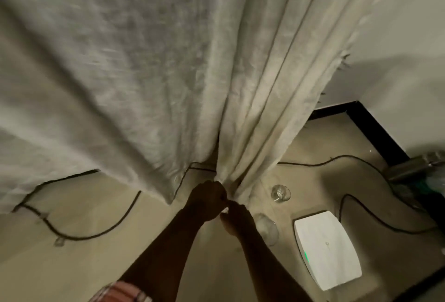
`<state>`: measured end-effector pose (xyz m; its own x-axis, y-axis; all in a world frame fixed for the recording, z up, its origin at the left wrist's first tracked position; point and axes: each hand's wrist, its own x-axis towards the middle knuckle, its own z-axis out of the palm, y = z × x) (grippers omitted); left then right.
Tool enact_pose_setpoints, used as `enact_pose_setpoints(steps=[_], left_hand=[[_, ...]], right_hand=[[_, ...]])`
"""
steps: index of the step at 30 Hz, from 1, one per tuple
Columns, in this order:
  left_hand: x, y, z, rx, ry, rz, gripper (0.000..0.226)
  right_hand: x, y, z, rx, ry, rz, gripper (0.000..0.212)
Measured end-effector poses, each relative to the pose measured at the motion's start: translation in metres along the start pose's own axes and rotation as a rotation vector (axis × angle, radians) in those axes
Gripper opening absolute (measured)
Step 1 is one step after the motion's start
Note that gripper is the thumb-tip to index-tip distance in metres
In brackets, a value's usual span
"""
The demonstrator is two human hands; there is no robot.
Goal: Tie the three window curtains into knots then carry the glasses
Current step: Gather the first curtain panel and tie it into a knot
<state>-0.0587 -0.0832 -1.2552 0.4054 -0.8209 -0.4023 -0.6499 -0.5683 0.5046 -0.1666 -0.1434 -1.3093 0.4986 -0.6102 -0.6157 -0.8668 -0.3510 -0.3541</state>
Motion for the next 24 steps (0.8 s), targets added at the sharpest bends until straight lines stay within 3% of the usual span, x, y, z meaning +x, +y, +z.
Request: enact_pose_setpoints(steps=[4, 8, 13, 17, 24], left_hand=[[-0.051, 0.015, -0.040, -0.032, 0.193, 0.006, 0.030], [-0.084, 0.016, -0.071, -0.007, 0.285, 0.073, 0.047], [-0.101, 0.007, -0.103, 0.118, 0.366, 0.052, 0.056], [-0.113, 0.013, -0.117, 0.227, 0.360, -0.037, 0.058], [-0.143, 0.050, -0.146, 0.217, 0.372, -0.121, 0.060]], right_hand=[[-0.058, -0.034, -0.034, -0.043, 0.145, -0.110, 0.061], [-0.093, -0.076, -0.062, -0.207, 0.356, -0.250, 0.070], [-0.104, -0.111, -0.076, -0.303, 0.457, -0.361, 0.072], [-0.108, -0.125, -0.090, -0.325, 0.449, -0.432, 0.074], [-0.146, -0.135, -0.143, -0.384, 0.413, -0.503, 0.072]])
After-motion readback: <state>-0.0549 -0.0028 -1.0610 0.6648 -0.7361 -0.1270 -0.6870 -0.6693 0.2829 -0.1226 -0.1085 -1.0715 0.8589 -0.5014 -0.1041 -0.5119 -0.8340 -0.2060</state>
